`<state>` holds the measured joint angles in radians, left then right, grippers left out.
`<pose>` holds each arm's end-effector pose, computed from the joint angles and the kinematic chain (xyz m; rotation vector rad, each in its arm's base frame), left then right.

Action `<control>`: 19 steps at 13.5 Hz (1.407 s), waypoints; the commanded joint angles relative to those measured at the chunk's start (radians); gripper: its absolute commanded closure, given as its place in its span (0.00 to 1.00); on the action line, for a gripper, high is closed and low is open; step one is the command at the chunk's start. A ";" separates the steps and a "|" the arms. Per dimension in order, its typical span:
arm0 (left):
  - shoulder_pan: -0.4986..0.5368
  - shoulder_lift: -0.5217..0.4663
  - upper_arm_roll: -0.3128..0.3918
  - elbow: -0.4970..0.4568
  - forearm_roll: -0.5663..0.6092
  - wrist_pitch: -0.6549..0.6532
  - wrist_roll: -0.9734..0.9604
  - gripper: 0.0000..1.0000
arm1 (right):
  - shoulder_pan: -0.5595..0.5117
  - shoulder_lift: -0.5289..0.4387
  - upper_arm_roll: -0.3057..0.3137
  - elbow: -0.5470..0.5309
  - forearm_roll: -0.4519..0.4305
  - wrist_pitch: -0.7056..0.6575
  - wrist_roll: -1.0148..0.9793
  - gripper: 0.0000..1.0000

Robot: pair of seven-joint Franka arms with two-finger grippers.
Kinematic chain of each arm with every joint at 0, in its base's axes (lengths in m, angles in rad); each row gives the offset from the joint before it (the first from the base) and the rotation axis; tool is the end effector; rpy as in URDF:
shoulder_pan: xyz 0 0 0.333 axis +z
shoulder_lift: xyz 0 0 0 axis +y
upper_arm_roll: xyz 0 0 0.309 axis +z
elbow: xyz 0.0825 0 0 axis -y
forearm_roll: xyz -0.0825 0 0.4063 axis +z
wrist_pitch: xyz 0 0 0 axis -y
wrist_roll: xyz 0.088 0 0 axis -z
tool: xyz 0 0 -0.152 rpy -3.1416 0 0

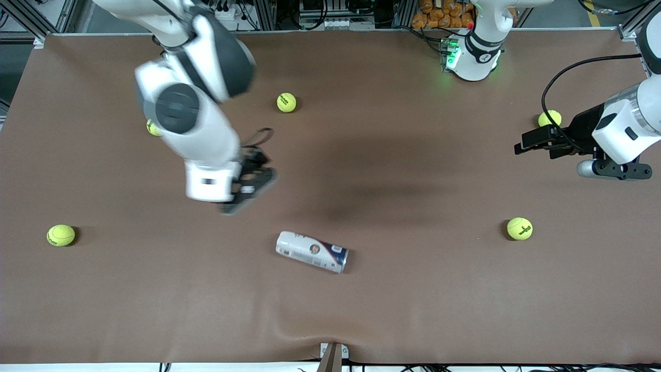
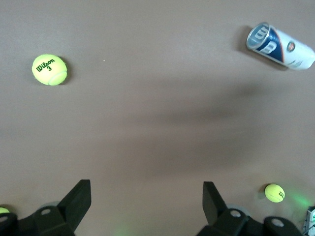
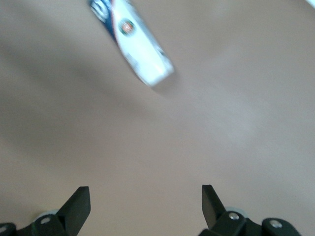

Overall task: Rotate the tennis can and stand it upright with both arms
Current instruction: 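Lower the can flat onto the table and open the right gripper, then withdraw the right gripper while the left gripper moves toward the can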

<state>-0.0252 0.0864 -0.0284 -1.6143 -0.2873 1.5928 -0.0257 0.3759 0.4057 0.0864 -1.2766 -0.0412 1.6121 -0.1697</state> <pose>0.5912 -0.0738 0.5085 2.8521 -0.0085 -0.1704 0.6223 0.2929 0.4641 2.9697 0.9666 -0.1048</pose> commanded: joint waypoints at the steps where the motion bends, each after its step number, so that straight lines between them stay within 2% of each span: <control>1: -0.001 0.004 -0.001 0.014 -0.038 -0.013 0.021 0.00 | -0.037 -0.125 -0.101 -0.043 0.010 -0.136 0.025 0.00; 3: -0.002 0.010 -0.001 0.016 -0.041 -0.013 0.021 0.00 | -0.066 -0.195 -0.170 -0.047 0.012 -0.205 0.025 0.00; 6: -0.005 0.012 -0.001 0.016 -0.042 -0.011 0.021 0.00 | -0.153 -0.332 -0.174 -0.147 0.035 -0.198 0.067 0.00; 8: -0.006 0.018 -0.001 0.016 -0.065 -0.011 0.021 0.00 | -0.195 -0.387 -0.172 -0.182 0.105 -0.202 0.187 0.00; 10: -0.001 0.021 -0.001 0.016 -0.073 -0.011 0.021 0.00 | -0.230 -0.413 -0.157 -0.187 0.129 -0.198 0.249 0.00; 13: -0.002 0.027 -0.001 0.016 -0.079 -0.011 0.021 0.00 | -0.368 -0.419 -0.068 -0.185 0.127 -0.207 0.262 0.00; 14: -0.002 0.029 -0.001 0.016 -0.084 -0.011 0.021 0.00 | -0.390 -0.418 -0.059 -0.185 0.127 -0.219 0.292 0.00; 18: -0.005 0.039 -0.001 0.016 -0.085 -0.011 0.021 0.00 | -0.384 -0.421 -0.062 -0.176 0.109 -0.287 0.389 0.00; 19: -0.004 0.039 -0.001 0.016 -0.085 -0.011 0.021 0.00 | -0.382 -0.430 -0.060 -0.175 0.068 -0.302 0.388 0.00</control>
<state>-0.0303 0.1194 -0.0305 -1.6134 -0.3536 1.5928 -0.0256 0.0102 0.0082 0.0073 -1.4351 0.0589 1.3318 0.1878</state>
